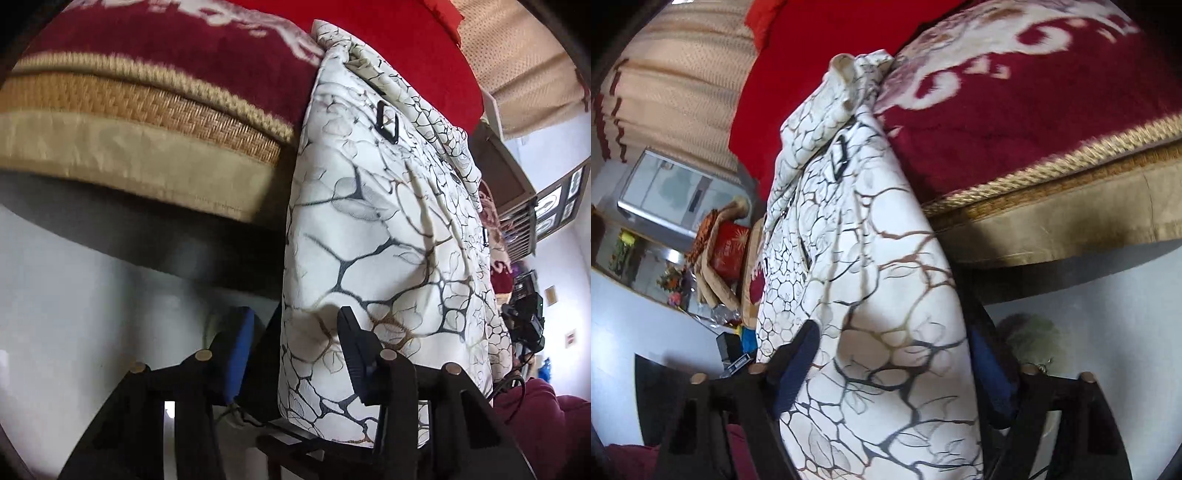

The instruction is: Fold large clothes

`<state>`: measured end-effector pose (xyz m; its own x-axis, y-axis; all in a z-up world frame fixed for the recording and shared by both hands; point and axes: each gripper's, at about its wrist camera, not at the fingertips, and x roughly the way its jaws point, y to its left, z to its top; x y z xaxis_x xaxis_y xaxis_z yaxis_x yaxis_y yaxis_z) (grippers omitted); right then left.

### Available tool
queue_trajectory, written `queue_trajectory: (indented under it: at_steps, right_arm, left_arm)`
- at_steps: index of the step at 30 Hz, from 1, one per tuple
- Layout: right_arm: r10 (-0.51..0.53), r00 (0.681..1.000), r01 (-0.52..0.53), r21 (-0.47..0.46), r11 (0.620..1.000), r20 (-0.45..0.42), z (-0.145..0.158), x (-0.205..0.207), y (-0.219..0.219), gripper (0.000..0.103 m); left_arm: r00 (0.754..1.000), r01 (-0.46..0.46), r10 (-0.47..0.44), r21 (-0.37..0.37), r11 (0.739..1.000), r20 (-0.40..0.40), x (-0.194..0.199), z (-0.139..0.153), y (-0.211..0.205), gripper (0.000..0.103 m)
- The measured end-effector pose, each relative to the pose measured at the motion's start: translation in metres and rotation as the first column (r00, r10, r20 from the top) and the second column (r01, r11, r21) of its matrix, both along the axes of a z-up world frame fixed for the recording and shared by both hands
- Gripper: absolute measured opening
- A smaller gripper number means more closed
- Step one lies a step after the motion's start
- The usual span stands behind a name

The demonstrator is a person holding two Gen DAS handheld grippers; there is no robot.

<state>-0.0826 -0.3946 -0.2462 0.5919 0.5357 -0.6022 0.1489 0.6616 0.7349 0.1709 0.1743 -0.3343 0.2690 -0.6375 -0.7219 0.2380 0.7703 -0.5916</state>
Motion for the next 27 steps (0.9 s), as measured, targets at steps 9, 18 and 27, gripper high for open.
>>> queue_trajectory:
  at_steps: [9,18,27]
  right_arm:
    - [0.093,0.995,-0.087,-0.143,0.986,0.040,0.029,0.002,0.034,0.039]
    - [0.075,0.997,-0.077,-0.169,0.983,-0.017,0.028,0.005,0.037,0.047]
    - [0.138,0.990,-0.136,-0.288,0.948,-0.016,0.037,0.004,0.056,0.025]
  left_arm:
    - [0.999,0.040,-0.043,-0.138,0.990,-0.023,-0.009,-0.008,-0.005,0.046]
    - [0.998,0.046,-0.051,-0.109,0.993,-0.045,-0.013,-0.009,-0.004,0.038]
    - [0.993,-0.013,-0.013,-0.213,0.977,-0.121,-0.010,-0.026,0.006,0.009]
